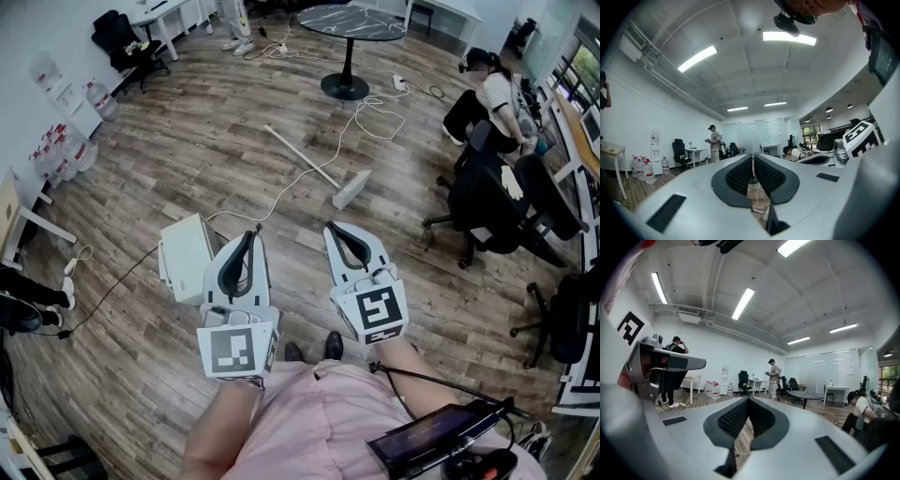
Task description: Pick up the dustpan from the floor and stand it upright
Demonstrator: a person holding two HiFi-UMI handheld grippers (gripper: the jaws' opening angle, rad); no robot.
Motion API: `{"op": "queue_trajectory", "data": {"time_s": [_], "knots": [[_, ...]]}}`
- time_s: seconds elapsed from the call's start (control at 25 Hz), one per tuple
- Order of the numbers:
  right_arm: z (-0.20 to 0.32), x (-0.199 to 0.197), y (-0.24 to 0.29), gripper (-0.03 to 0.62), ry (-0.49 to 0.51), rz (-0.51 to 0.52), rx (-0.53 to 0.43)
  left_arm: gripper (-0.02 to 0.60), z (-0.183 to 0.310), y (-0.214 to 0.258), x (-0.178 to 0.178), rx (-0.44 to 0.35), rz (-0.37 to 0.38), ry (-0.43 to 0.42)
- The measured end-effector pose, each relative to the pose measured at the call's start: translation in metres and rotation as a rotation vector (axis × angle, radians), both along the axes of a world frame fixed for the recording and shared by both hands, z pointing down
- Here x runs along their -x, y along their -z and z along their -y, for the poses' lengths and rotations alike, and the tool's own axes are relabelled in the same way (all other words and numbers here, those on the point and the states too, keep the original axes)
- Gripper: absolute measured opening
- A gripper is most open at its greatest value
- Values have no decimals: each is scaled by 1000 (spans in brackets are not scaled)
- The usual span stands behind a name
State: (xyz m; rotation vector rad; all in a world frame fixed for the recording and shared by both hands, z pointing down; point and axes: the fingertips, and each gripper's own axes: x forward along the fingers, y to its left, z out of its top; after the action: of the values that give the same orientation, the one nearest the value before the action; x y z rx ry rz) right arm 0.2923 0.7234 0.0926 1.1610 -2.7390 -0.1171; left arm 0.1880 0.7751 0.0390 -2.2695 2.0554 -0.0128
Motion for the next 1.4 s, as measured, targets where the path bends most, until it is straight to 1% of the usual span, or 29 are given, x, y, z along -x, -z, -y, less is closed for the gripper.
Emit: {"op": "queue_trajectory", "data": {"time_s": [0.16,0.44,0.52,0.64,0.76,0.88,0.96,1.0,1.24,1.4], "knots": [[5,-2,-4,0,7,0,4,23,5,-3,-3,6,4,7],[21,-19,-11,2,10,5,10,23,19,-11,-21,29,5,24],[28,-24,-11,2,8,14,6,23,24,-13,-25,33,9,33],[40,-28,-13,2,32,10,-12,23,34,-16,-30,39,13,46],[53,-30,-18,2,41,-3,-14,23,42,-21,-32,50,10,58],[65,-24,-22,6,68,13,6,23,53,-25,-25,59,9,70],[76,-13,-28,242,105,9,35,23,63,-29,-17,62,6,80],[82,-8,-31,265,113,0,43,23,69,-32,-11,65,2,87],[142,27,-47,270,101,-34,38,23,124,-51,33,87,-22,106],[191,62,-56,270,85,-61,65,23,174,-57,72,95,-30,104]]}}
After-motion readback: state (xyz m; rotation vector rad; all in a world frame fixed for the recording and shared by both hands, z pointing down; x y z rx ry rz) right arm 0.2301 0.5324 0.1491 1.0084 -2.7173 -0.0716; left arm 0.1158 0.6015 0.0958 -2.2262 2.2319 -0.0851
